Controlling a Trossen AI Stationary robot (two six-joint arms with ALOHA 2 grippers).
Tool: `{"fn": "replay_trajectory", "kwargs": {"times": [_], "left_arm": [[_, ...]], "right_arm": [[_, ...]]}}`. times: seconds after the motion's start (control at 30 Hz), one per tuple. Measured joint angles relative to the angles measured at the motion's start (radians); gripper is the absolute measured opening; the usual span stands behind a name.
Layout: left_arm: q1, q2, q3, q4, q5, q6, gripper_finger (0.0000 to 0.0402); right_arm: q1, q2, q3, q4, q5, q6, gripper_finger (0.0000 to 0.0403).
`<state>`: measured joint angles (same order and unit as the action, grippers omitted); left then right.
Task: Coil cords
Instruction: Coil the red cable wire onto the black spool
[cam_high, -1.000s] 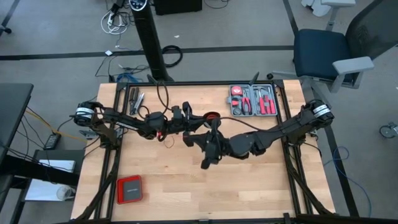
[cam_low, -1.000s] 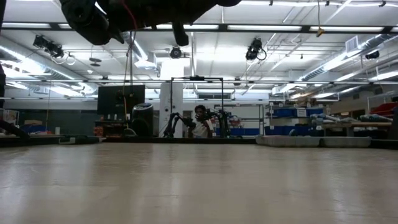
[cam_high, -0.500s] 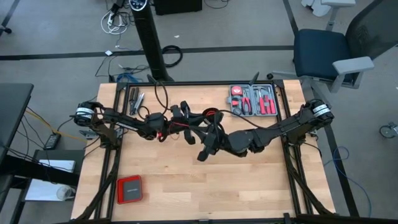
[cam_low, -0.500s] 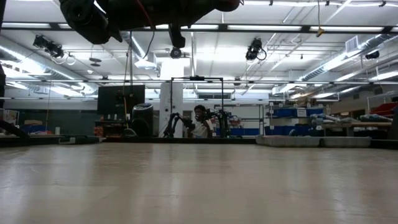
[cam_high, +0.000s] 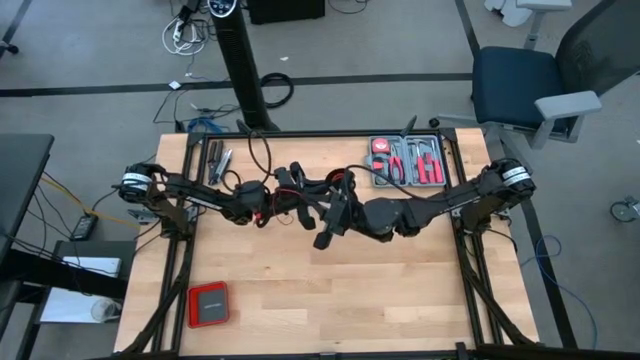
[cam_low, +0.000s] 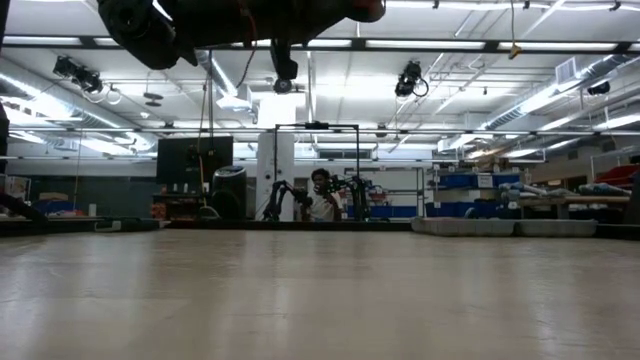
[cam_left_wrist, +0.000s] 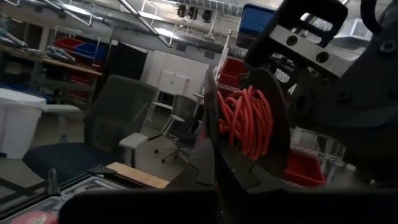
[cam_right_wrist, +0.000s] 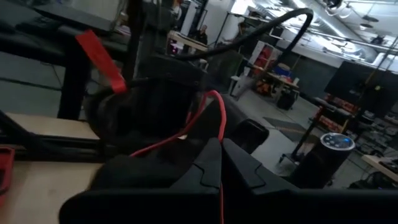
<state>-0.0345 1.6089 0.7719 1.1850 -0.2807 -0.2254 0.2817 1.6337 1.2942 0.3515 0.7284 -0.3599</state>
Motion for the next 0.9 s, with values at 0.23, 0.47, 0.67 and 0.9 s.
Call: {"fn": "replay_trajectory", "kwargs": {"times": [0.23, 0.47, 0.67, 0.9], "left_arm": [[0.001, 0.0, 0.0, -0.007, -0.011, 0.013, 0.0003], [-0.002, -0.002, 0.001, -0.019, 0.008, 0.045, 0.0003], [-0.002, -0.002, 0.0, -0.022, -0.013, 0.039, 0.0003], [-0.001, -0.002, -0.001, -0.025, 0.036, 0.042, 0.0003]], "right_arm": [[-0.038, 0.0, 0.0, 0.0, -0.031, 0.015, 0.0], [-0.021, 0.001, 0.0, 0.062, -0.062, -0.062, 0.0], [0.017, 0.001, 0.0, 0.105, -0.019, -0.134, 0.0], [0.001, 0.001, 0.0, 0.118, -0.019, -0.092, 0.0]]}}
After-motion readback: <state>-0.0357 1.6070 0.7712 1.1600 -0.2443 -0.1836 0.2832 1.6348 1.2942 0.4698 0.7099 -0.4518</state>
